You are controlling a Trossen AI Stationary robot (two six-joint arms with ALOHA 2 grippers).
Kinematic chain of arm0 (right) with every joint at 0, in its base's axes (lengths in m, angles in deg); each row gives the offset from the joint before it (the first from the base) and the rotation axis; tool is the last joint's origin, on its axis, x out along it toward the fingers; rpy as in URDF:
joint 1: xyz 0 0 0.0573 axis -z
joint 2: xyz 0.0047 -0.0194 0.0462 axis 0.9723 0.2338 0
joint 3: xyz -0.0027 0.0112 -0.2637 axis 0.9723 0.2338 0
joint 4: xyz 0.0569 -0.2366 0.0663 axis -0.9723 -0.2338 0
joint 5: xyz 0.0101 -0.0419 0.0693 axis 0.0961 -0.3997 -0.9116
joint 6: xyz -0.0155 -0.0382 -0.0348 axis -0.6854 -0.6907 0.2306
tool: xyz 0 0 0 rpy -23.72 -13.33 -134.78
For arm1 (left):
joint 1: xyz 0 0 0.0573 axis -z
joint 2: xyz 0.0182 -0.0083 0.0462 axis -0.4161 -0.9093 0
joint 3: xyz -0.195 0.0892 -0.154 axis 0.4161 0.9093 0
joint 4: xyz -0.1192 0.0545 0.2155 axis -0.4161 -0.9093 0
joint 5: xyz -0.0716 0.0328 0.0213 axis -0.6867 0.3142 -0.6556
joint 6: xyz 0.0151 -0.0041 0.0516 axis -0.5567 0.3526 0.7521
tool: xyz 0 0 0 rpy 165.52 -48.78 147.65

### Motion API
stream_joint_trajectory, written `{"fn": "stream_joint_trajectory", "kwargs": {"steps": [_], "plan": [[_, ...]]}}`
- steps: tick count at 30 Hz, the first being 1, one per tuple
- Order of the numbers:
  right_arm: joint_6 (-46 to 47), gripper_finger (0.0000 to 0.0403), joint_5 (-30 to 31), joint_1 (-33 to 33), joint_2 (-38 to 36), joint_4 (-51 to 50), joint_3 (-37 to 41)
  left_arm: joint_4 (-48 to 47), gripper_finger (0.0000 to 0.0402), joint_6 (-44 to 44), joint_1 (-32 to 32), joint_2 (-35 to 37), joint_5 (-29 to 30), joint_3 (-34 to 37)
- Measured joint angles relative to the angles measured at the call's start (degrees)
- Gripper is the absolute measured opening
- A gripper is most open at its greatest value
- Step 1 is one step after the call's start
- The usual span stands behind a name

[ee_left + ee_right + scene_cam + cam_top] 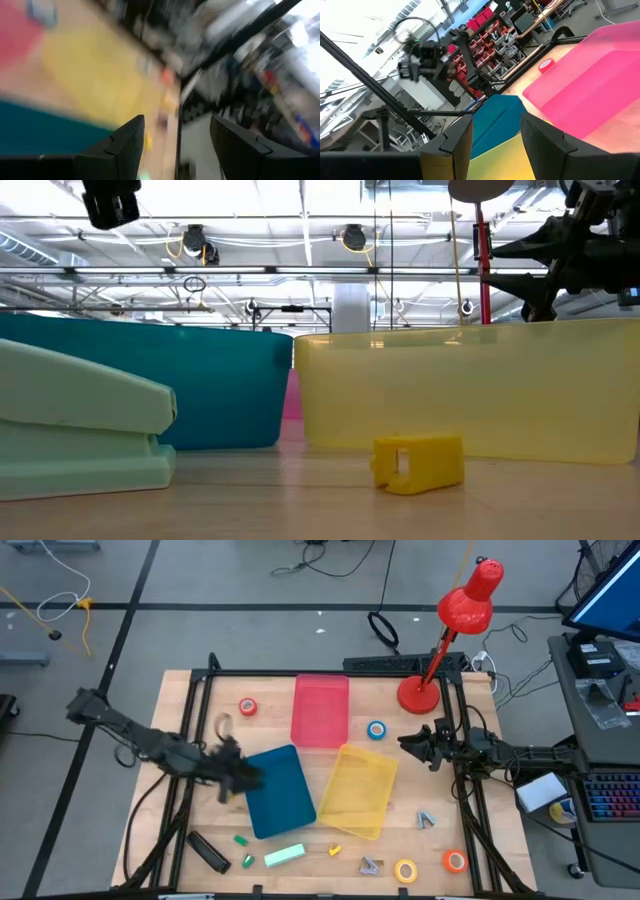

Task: Pick and place Stapler, Stapler remover, tape
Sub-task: Put the big black stapler into the red bin

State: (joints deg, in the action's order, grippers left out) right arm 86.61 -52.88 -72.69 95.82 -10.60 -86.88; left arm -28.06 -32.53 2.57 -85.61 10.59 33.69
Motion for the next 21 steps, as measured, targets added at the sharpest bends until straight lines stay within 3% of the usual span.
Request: {"fn": "stream_joint_trajectory", "kwargs": {"steps": [9,15,21], "plan": [[0.0,0.0157,-0.02,0.0,0.0,-0.02,0.0,-22.94,0.0225,-33.53,7.08,-21.96,-14.15,-20.23],[0.0,0.0157,-0.02,0.0,0.0,-0.02,-0.02,-39.62,0.0225,-61.14,16.18,-26.94,-14.41,-28.5],[0.0,0.0157,-0.07,0.0,0.0,-0.02,-0.02,-49.02,0.0225,-94.39,28.18,-28.43,-15.34,-28.97]]}}
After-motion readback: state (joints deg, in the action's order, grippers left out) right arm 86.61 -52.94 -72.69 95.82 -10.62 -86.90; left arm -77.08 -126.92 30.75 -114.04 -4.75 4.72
